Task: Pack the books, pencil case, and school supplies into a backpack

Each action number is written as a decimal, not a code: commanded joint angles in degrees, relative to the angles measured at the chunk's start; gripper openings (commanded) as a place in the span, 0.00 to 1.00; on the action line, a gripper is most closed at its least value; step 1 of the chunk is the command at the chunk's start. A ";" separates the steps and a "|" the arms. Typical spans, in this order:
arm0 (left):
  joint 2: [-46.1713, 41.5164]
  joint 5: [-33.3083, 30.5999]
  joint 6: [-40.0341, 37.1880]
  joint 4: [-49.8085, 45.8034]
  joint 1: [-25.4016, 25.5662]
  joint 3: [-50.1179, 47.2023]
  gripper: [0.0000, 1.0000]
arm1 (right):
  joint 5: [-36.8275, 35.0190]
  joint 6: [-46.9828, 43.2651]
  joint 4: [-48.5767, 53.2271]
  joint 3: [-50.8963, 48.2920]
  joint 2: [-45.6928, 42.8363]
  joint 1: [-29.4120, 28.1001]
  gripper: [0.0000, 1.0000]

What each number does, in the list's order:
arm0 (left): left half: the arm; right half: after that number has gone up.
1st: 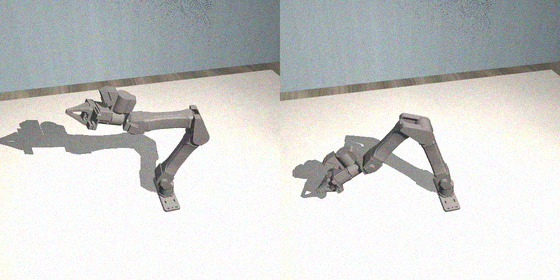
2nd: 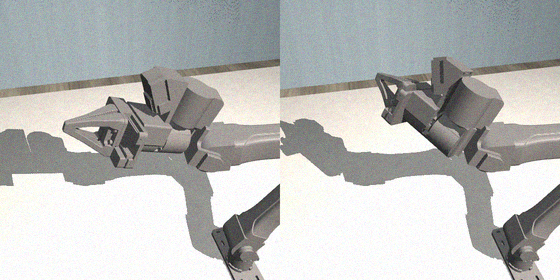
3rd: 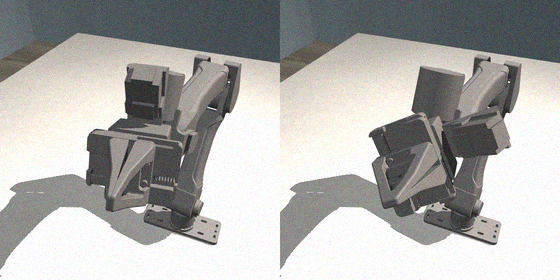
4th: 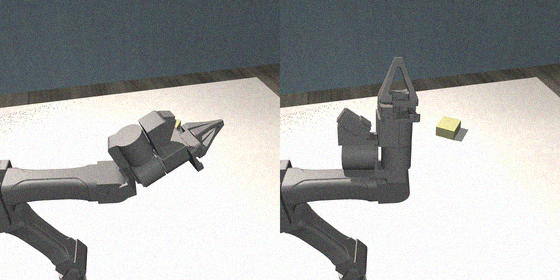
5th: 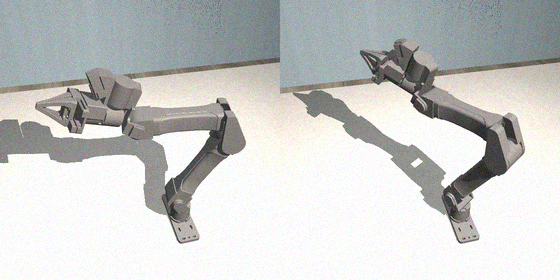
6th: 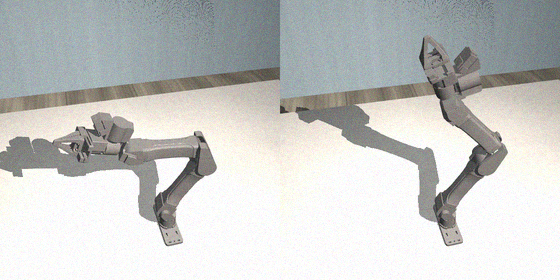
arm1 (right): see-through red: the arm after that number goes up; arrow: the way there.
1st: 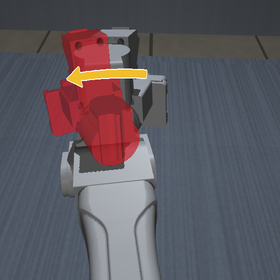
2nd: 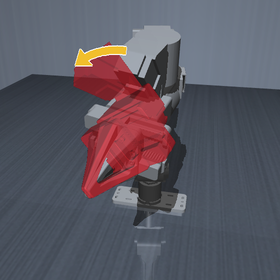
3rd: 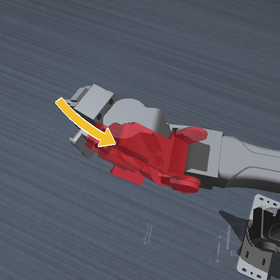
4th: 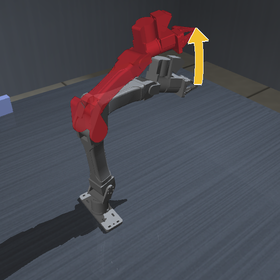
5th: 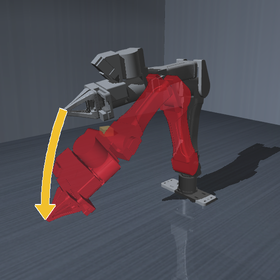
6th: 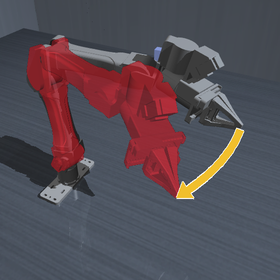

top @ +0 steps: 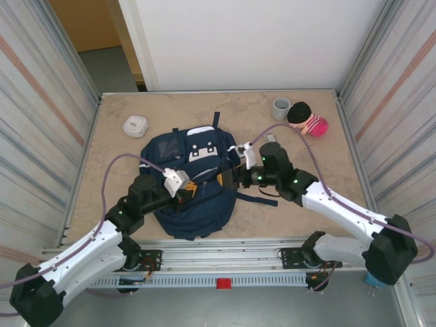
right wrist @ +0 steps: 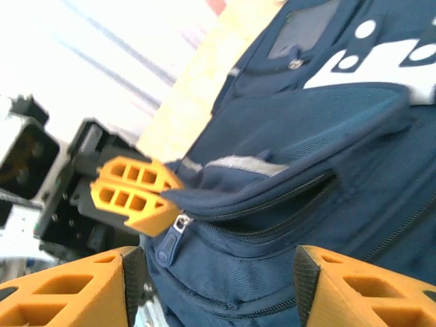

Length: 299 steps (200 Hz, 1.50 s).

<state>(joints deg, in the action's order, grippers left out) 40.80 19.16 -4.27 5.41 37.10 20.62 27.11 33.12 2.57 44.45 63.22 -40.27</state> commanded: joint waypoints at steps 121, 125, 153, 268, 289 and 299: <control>-1.05 3.60 -2.46 7.33 0.15 -0.23 0.00 | -1.05 19.63 -4.29 -0.27 3.67 -1.35 0.63; -1.02 3.67 -2.40 7.36 0.20 -0.30 0.00 | -0.13 19.78 -4.05 -0.12 3.81 -1.34 0.63; -1.00 4.26 -2.16 7.77 0.19 -0.34 0.00 | 4.88 20.52 -1.43 1.42 5.61 -1.69 0.64; -0.98 4.93 -3.79 5.95 0.26 -0.23 0.00 | 8.08 27.14 -11.09 -0.23 9.20 1.97 0.62; -1.00 5.00 -3.64 6.24 0.18 -0.38 0.00 | 7.86 26.30 -8.69 -0.35 6.54 3.81 0.64; -1.06 4.93 -3.57 6.36 0.15 -0.41 0.00 | 8.27 26.36 -8.05 -0.25 5.99 4.23 0.64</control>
<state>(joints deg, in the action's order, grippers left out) 40.95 21.04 -6.90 6.17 37.10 19.86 33.50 59.53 -6.31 44.23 72.42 -37.45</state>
